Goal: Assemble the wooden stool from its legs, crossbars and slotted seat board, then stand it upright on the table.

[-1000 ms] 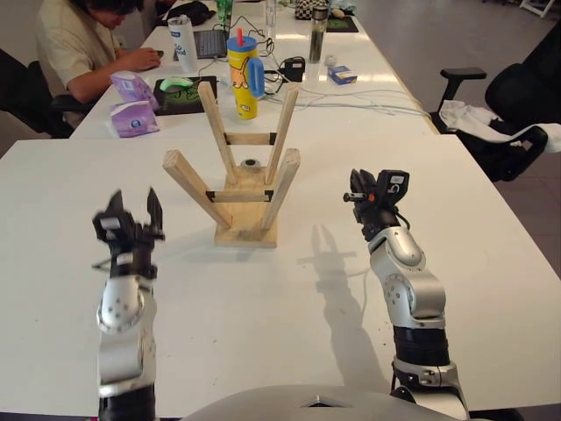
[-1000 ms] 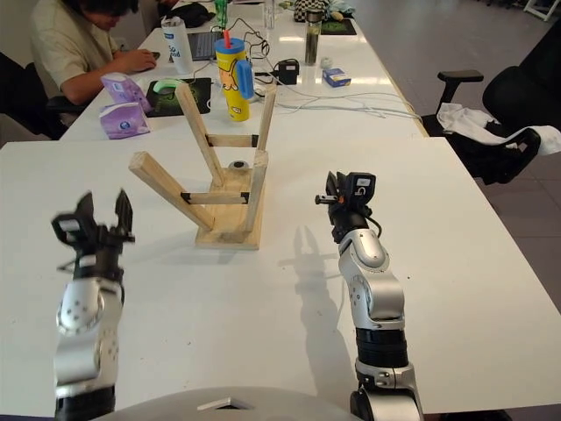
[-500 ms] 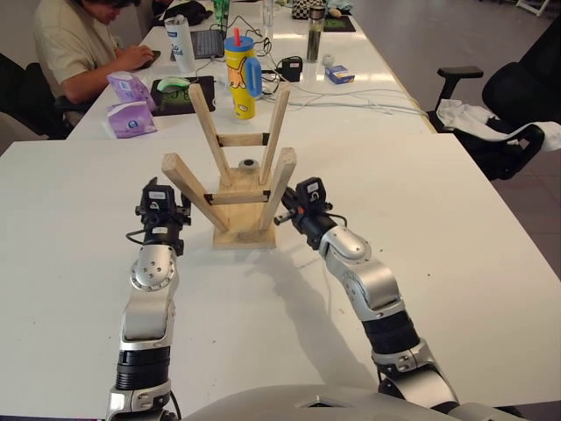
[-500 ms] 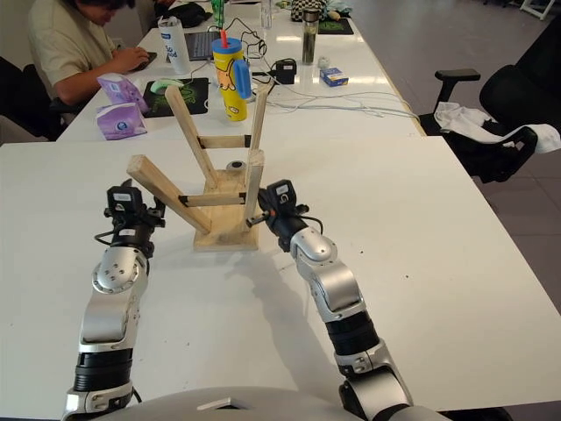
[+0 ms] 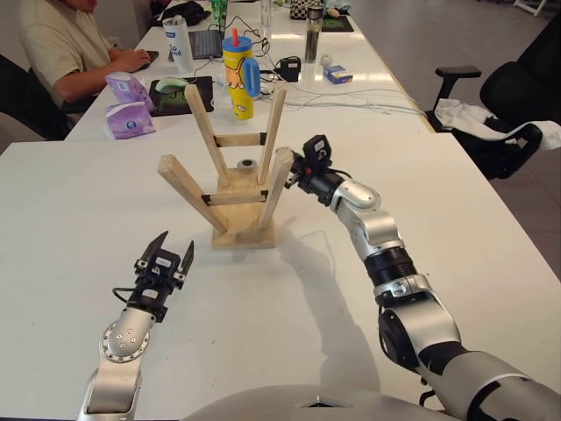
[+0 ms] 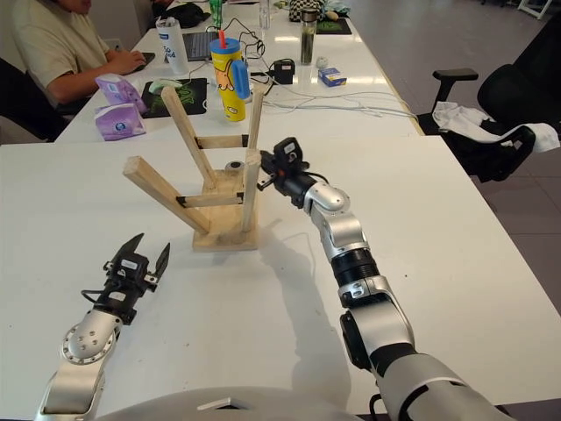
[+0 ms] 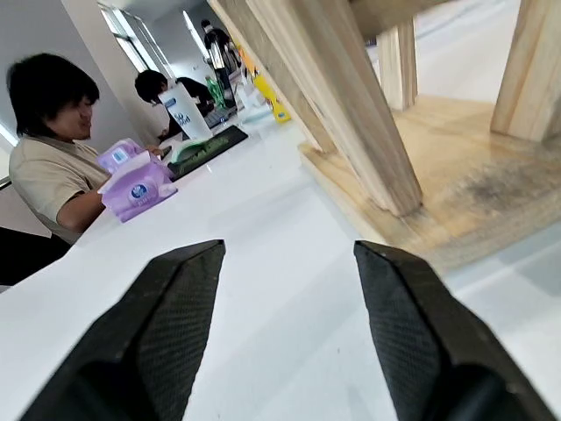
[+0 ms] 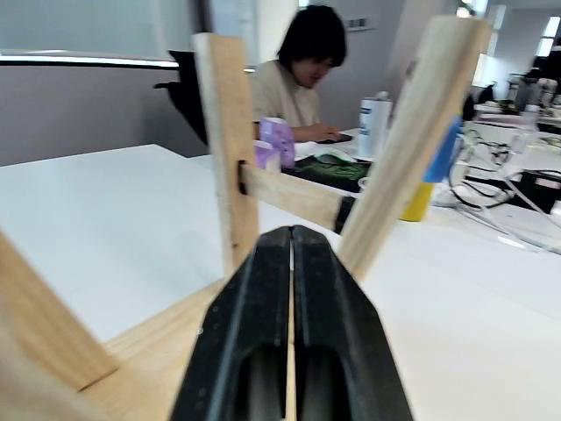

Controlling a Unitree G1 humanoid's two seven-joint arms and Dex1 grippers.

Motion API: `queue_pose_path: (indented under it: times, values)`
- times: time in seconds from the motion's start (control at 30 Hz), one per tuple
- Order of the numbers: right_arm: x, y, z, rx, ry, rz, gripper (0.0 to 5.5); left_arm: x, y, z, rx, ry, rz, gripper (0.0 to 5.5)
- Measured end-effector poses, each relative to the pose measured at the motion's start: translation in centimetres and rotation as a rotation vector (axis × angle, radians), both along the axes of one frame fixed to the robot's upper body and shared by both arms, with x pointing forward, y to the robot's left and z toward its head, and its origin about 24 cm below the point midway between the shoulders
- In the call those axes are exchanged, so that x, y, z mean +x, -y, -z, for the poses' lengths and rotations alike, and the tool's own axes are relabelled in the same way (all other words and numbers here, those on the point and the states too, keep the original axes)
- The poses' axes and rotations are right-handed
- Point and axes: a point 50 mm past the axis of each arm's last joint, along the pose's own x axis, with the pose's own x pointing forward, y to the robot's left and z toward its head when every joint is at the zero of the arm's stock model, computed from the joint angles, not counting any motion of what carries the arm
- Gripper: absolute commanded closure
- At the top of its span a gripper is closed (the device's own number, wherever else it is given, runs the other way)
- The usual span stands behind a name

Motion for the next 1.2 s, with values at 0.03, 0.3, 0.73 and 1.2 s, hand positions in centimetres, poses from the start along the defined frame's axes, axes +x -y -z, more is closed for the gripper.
queue_pose_path:
  times: [0.03, 0.3, 0.73, 1.2]
  values:
    - [-0.4, -0.5, 0.1, 0.002, -0.003, -0.078, 5.48, 0.1, 0.0, 0.5, 0.003, -0.026, 0.003, 2.74]
    - [-5.0, -3.4, 0.4, -0.033, -0.004, -0.514, 5.48, 0.7, 0.1, 3.1, 0.044, -0.104, -0.029, 2.74]
    - [-9.8, -6.1, 4.1, -0.090, -0.176, -0.381, 5.48, 2.8, 0.1, 3.1, 0.033, -0.088, -0.102, 2.74]
    - [-14.0, 7.5, 8.6, -0.178, -0.450, 0.161, 5.48, -2.0, -0.5, 2.9, -0.016, -0.125, -0.253, 2.74]
